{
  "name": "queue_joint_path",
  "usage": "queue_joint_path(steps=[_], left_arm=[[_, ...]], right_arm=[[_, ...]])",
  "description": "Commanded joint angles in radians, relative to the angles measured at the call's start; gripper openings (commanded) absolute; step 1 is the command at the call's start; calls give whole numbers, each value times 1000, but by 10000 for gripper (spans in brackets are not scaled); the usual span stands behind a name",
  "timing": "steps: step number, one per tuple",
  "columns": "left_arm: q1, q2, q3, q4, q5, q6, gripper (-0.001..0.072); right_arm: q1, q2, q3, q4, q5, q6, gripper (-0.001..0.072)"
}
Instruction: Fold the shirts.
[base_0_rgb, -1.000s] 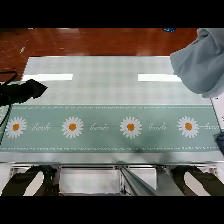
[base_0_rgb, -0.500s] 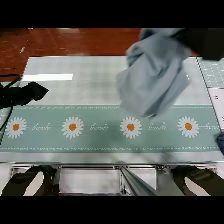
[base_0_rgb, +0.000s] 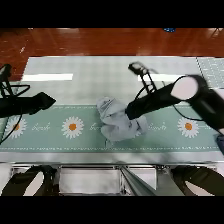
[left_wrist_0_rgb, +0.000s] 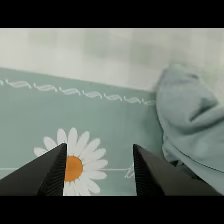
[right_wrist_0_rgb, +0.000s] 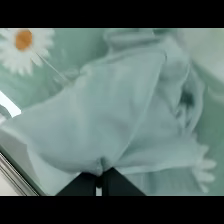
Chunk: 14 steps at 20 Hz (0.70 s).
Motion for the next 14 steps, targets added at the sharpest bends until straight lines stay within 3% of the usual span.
queue_joint_path(steps=[1,2,3,7,11,14], left_arm=[[-66,-9,-75,-34,-3,2,506],[-105,-18,-96,-37,10,1,506],[-144,-30,-111,-41,32,1,506],[-262,-109,-117,-82,189,1,506],[-267,-256,-117,-298,330,10,506],[-267,-412,-104,-514,328,196,506]], right_arm=[[11,-92,-138,-13,-69,33,67],[8,-113,-137,-15,-73,47,264],[-4,-123,-130,-15,-74,43,409],[-214,-49,4,-23,68,-5,409],[-627,179,7,-105,60,-2,408],[-910,309,-146,-61,57,-36,408]])
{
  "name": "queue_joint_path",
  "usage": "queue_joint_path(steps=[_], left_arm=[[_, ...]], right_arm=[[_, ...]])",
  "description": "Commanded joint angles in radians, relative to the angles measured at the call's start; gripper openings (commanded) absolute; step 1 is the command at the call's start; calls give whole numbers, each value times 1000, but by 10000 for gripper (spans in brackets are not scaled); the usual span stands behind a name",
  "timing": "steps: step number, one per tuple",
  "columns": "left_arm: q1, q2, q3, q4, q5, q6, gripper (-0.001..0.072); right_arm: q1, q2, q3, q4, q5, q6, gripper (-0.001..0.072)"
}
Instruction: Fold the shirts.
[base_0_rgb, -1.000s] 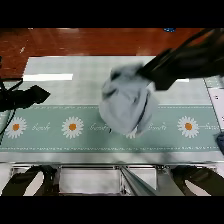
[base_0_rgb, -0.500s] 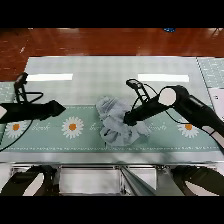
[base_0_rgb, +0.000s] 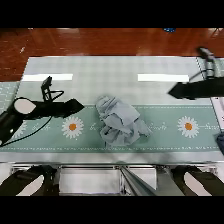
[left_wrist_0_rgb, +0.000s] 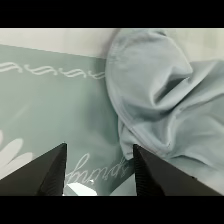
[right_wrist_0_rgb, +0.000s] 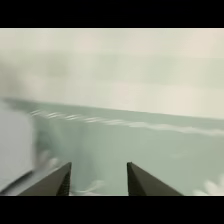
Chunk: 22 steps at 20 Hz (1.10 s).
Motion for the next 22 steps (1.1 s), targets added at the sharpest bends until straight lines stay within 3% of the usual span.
queue_joint_path(steps=[1,3,6,11,12,13,14,18,22], left_arm=[[-8,-179,27,-282,45,199,506],[-14,-280,83,-371,36,283,506],[-51,-414,194,-377,-34,300,506],[-105,-604,369,-377,-223,307,505],[-105,-630,393,-376,-247,306,464],[-104,-651,415,-375,-266,305,219],[-101,-662,430,-373,-274,323,21],[-90,-661,454,-373,-279,342,14],[-82,-661,457,-373,-281,342,14]], right_arm=[[-302,147,-148,40,23,-49,408],[-332,192,-265,92,11,-51,408],[-332,199,-387,200,10,-89,407],[-331,199,-457,171,49,-92,407],[-331,199,-473,171,55,-92,407],[-329,199,-496,176,59,-88,407],[-316,199,-525,183,68,-76,408],[-176,198,-645,215,85,-34,407],[-22,185,-678,290,-34,-8,407]])
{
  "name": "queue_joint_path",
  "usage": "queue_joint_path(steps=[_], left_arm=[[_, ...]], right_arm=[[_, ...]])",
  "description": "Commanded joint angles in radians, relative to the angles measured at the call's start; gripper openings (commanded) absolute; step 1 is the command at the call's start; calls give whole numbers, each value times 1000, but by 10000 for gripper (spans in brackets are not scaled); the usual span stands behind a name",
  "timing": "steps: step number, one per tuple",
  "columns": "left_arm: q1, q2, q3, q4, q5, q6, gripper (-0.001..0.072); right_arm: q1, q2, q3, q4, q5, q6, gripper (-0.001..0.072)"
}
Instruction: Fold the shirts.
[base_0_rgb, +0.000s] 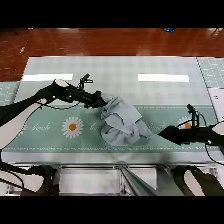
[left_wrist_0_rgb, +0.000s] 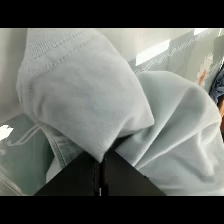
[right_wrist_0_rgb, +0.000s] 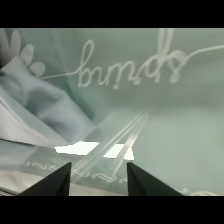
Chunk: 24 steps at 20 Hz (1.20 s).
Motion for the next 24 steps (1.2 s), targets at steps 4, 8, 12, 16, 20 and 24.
queue_joint_path(steps=[4,8,12,16,20,24], left_arm=[[4,-5,9,0,-12,6,14],[4,-5,9,0,-12,6,14],[6,-5,9,-1,-12,14,14],[76,37,69,-1,-46,20,14],[210,198,255,-5,-45,-8,14],[343,392,492,-4,-7,-51,13]], right_arm=[[204,-175,-24,163,-224,-28,408],[298,-373,44,299,-312,-108,407],[373,-489,156,348,-262,-204,27],[337,-447,342,284,-132,-198,23],[219,-402,785,68,2,-72,23],[132,-402,1345,-84,87,9,23]])
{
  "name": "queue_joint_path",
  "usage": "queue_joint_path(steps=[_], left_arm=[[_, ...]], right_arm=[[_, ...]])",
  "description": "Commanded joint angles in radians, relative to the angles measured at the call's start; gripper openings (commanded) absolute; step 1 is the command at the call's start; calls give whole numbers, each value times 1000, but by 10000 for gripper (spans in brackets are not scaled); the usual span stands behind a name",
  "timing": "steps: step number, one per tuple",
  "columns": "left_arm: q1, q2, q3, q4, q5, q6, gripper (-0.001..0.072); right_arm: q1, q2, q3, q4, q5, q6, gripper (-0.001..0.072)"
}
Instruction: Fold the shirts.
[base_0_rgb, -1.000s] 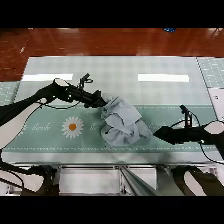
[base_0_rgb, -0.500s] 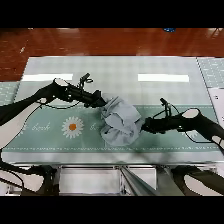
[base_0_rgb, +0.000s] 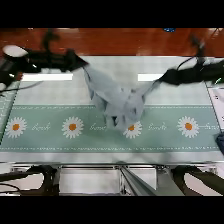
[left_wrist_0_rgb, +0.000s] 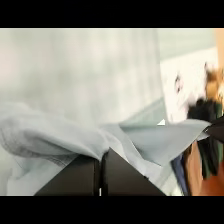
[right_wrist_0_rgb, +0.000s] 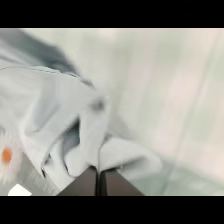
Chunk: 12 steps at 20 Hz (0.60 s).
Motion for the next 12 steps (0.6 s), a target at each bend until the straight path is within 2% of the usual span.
queue_joint_path(steps=[1,4,8,10,12], left_arm=[[121,169,202,0,29,-32,13],[215,306,308,1,27,-32,13],[358,513,327,95,-4,-33,13],[422,600,327,156,-71,-54,14],[465,676,327,171,-159,-55,14]], right_arm=[[-69,6,471,-155,97,79,23],[-82,39,715,-197,124,107,23],[-82,196,727,-321,129,112,23],[-82,269,727,-403,143,131,23],[-82,328,727,-413,162,135,23]])
